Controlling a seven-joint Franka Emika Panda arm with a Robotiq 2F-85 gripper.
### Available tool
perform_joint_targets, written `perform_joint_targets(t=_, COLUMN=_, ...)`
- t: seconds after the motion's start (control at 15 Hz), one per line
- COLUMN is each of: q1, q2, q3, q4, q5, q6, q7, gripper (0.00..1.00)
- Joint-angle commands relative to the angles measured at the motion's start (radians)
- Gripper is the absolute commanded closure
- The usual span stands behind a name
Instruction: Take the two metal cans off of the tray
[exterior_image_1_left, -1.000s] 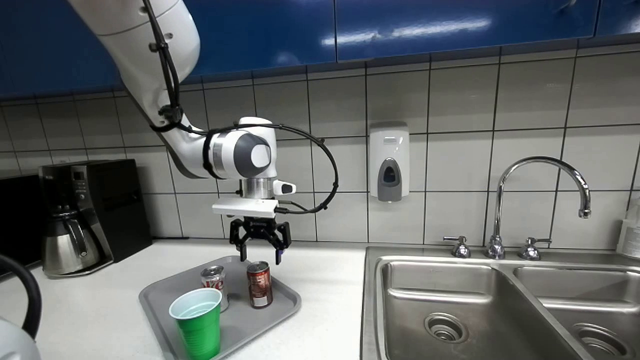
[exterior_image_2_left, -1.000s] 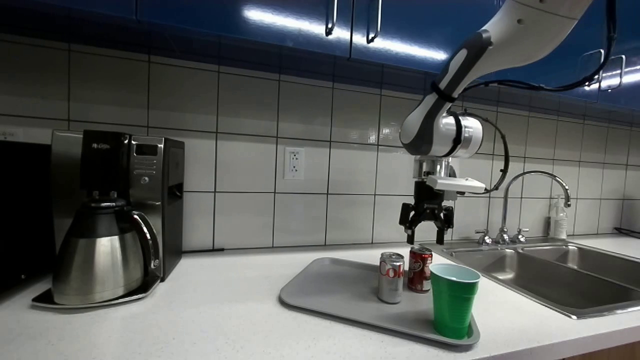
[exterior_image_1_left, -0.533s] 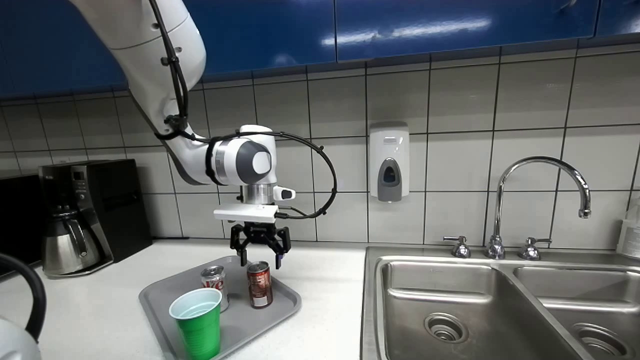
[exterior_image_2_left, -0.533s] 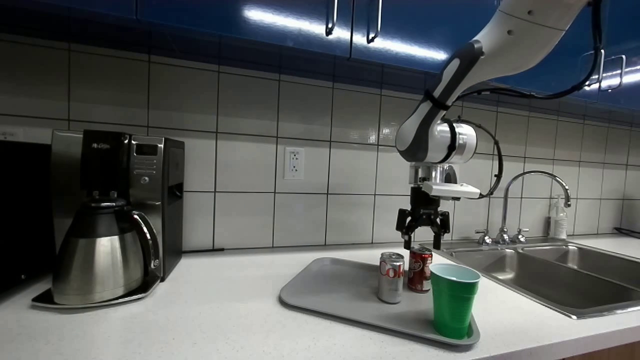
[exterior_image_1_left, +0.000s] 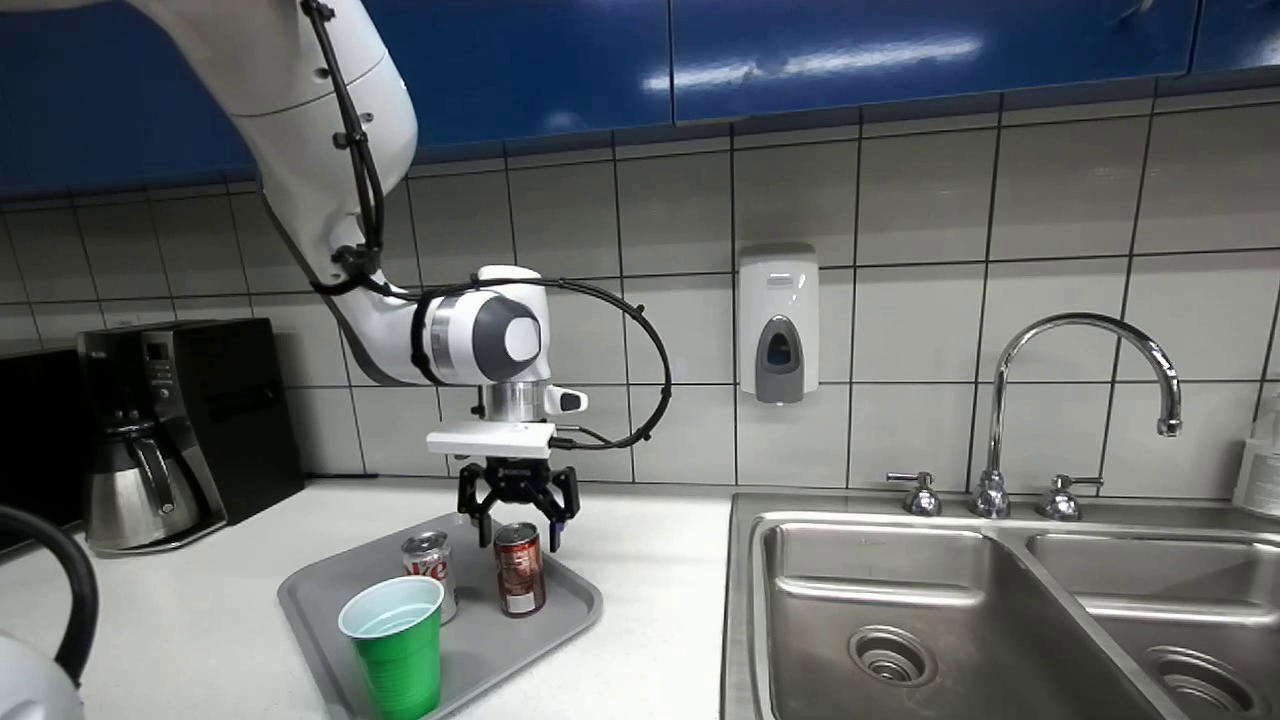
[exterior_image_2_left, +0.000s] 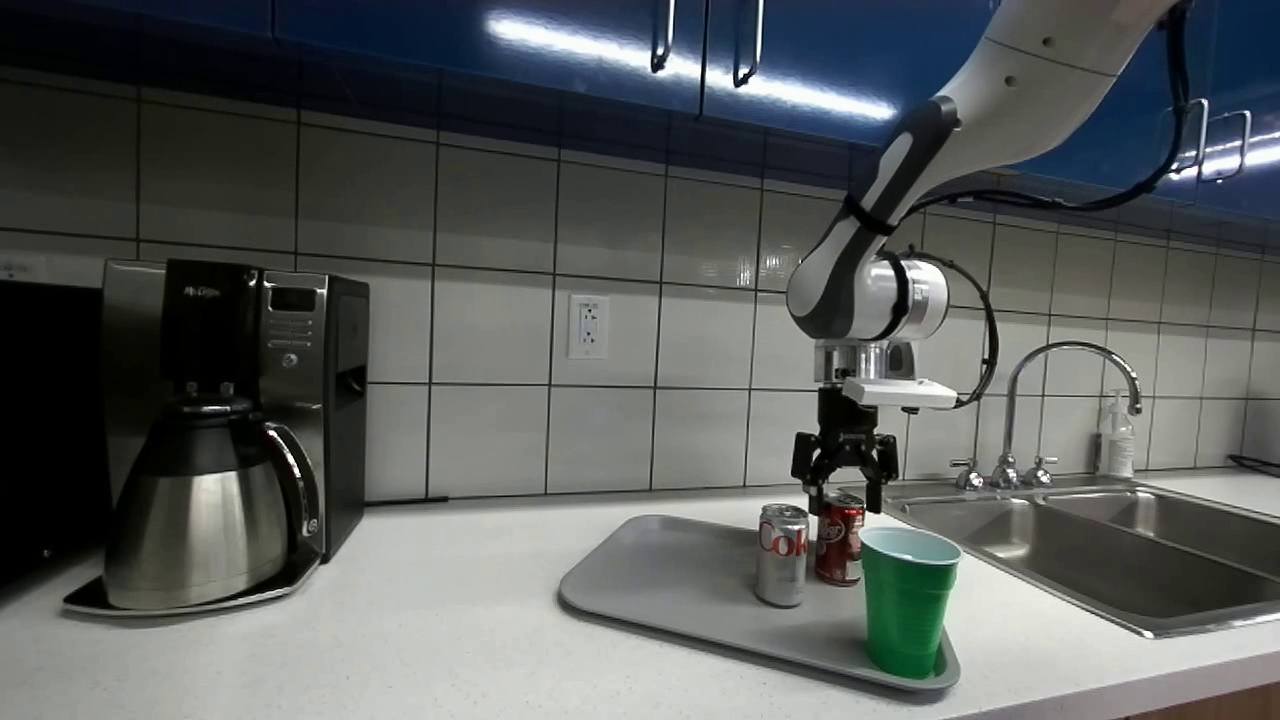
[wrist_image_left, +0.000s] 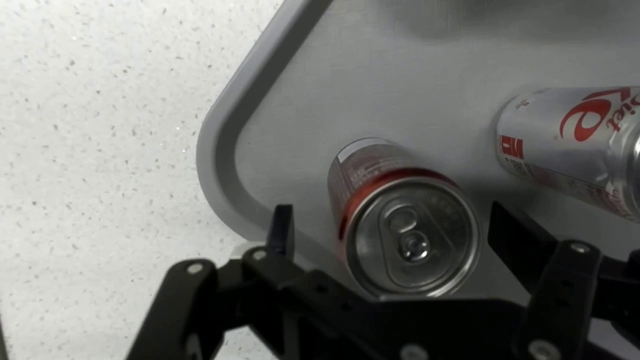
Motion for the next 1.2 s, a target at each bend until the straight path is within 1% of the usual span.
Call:
perform_joint_targets(t=0.0, q1=0.003, q2=0.025, q3=0.013, q4=0.012, q5=-0.035, q6=0.02, q7=0.034, gripper=0.0)
perform_joint_targets(t=0.33, q1=0.007, q2=0.024, q3=0.02, q4=0.011, q5=-0.036, q6=0.029, q7=0.022, gripper=0.0)
perform_joint_targets(t=0.4, q1=0.007, q2=0.023, q3=0.021, q4=0.011, q5=-0.036, q6=0.03, q7=0.021, gripper=0.22)
perform_joint_targets(t=0.47, q1=0.006, q2=0.022, q3=0.023, q4=0.011, q5=-0.035, q6=0.031, q7=0.018, gripper=0.26)
perform_joint_targets(t=0.73, q1=0.004, q2=0.019, q3=0.024, q4=0.008, q5=-0.035, q6=0.033, q7=0.015, gripper=0.58)
perform_joint_targets(t=0.8, q1=0.004, q2=0.017, q3=0.024, q4=0.008, q5=-0.034, q6=0.032, q7=0.014, gripper=0.62)
perform_joint_targets(t=0.93, q1=0.002, q2=0.006, q3=0.025, q4=0.006, q5=-0.033, q6=0.021, q7=0.007, gripper=0.62)
perform_joint_targets(t=1.13, q1=-0.003, q2=-0.038, q3=0.023, q4=0.003, q5=-0.034, q6=-0.027, q7=-0.009, gripper=0.62)
